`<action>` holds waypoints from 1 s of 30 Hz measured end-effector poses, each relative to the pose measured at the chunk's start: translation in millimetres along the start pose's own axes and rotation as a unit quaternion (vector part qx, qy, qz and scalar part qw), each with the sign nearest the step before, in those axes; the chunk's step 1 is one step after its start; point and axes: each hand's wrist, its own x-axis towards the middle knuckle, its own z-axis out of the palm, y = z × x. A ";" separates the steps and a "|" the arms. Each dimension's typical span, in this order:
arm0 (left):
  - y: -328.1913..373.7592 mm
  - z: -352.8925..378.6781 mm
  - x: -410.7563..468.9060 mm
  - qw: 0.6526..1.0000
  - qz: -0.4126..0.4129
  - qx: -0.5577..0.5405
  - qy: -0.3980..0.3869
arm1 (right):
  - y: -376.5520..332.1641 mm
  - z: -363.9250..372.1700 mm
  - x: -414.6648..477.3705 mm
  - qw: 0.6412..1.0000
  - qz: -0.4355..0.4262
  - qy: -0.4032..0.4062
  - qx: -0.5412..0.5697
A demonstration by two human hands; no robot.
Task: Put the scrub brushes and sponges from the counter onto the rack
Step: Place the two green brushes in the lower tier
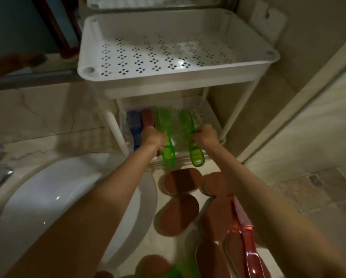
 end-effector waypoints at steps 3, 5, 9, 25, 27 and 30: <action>1.7 3.8 24.8 0.999 -0.016 -0.025 -0.013 | -3.3 8.5 36.2 1.000 0.003 -0.026 -0.013; 0.5 7.7 36.3 0.999 -0.027 -0.028 -0.008 | -3.0 15.9 56.8 0.999 0.011 -0.032 -0.037; 1.9 14.8 45.1 0.999 -0.034 -0.027 0.006 | -7.8 26.2 74.0 0.994 0.007 -0.005 -0.107; -13.1 0.9 47.4 0.998 0.005 0.057 0.004 | -0.8 55.3 73.8 0.981 -0.114 -0.013 -0.159; -14.5 0.0 45.2 0.999 0.008 0.053 0.005 | -1.1 55.8 73.9 0.980 -0.114 -0.009 -0.161; -14.3 1.1 39.3 0.998 0.016 0.057 0.008 | -1.9 55.0 65.9 0.979 -0.122 -0.007 -0.161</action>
